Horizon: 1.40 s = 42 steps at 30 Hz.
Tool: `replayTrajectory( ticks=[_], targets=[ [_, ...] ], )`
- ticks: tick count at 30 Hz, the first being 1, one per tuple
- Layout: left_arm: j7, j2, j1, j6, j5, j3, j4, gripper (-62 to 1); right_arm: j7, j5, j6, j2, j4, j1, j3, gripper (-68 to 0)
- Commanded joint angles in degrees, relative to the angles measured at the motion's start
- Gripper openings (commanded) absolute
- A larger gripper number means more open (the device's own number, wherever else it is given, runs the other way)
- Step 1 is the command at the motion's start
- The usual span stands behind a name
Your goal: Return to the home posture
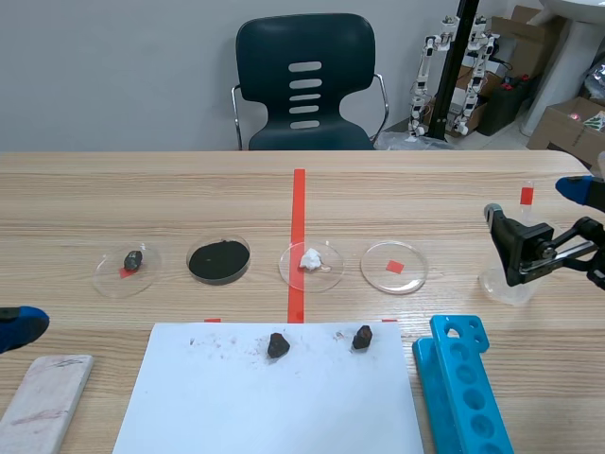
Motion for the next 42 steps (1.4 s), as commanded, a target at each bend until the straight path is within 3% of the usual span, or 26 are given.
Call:
replayTrajectory(
  ticks=[1,21,24,28,34,42],
  targets=[
    [-0.96,0.28,0.02,-0.07,-0.35,0.22,0.35,1.4,0.66,0.61,-0.02,0.66,0.42,1.44,0.33,-12.4],
    [-0.96,0.28,0.02,-0.07,-0.35,0.22,0.35,1.4,1.09,0.61,0.00,0.81,0.42,1.14,0.33,-12.1],
    [-1.01,0.28,0.02,-0.07,-0.35,0.22,0.35,1.4,3.67,0.63,0.00,0.96,0.55,0.22,0.39,0.4],
    [-1.01,0.28,0.02,-0.07,-0.35,0.22,0.35,1.4,11.30,0.66,-0.39,2.10,1.66,-2.82,0.46,0.4],
    [-0.96,0.28,0.02,-0.07,-0.35,0.22,0.35,1.4,13.07,0.63,-0.22,4.04,8.68,-10.21,0.55,0.4],
    [-0.96,0.28,0.02,-0.07,-0.35,0.22,0.35,1.4,10.97,0.61,-0.17,4.92,23.06,-24.48,3.50,0.4]
  ],
)
